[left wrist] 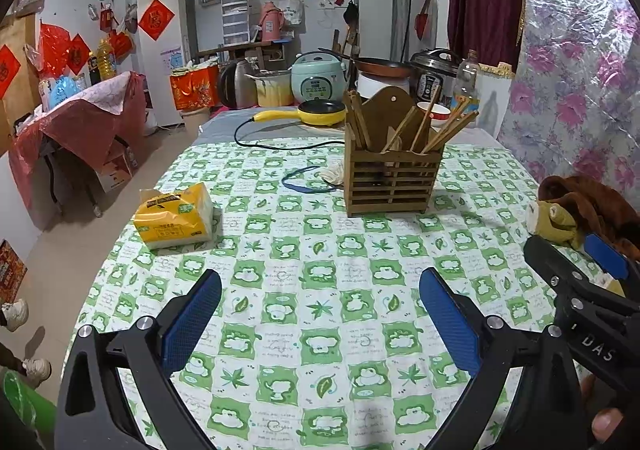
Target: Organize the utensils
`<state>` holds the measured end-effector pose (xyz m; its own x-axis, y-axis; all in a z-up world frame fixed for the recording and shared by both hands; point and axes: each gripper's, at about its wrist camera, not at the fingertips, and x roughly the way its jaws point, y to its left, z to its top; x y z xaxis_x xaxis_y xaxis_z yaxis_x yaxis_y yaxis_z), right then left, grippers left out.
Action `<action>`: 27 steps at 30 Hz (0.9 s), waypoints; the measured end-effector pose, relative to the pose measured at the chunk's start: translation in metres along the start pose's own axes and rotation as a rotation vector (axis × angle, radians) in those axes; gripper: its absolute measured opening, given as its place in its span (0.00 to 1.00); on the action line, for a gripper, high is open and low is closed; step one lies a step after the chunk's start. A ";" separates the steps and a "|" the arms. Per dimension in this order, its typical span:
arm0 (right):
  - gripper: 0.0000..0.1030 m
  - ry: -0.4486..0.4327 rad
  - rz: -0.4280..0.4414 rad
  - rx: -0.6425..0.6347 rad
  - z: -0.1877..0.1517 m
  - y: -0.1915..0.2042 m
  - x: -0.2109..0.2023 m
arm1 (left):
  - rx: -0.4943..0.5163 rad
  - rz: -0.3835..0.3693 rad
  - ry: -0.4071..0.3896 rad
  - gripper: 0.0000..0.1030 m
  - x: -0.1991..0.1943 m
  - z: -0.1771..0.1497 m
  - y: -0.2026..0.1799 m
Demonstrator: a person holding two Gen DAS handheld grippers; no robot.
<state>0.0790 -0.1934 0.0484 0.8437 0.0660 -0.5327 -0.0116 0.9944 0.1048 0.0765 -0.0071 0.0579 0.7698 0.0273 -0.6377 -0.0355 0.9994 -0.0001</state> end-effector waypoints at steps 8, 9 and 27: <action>0.94 -0.003 0.000 -0.001 0.000 0.001 0.000 | 0.010 0.008 -0.002 0.94 -0.001 0.001 -0.001; 0.94 -0.003 0.000 -0.001 0.000 0.001 -0.001 | 0.010 0.008 -0.002 0.94 -0.001 0.000 -0.002; 0.94 0.000 -0.002 -0.003 -0.001 0.000 -0.001 | 0.024 0.003 0.012 0.94 0.002 -0.003 -0.005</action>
<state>0.0778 -0.1937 0.0480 0.8439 0.0640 -0.5327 -0.0114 0.9948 0.1013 0.0762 -0.0118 0.0548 0.7617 0.0304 -0.6472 -0.0225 0.9995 0.0205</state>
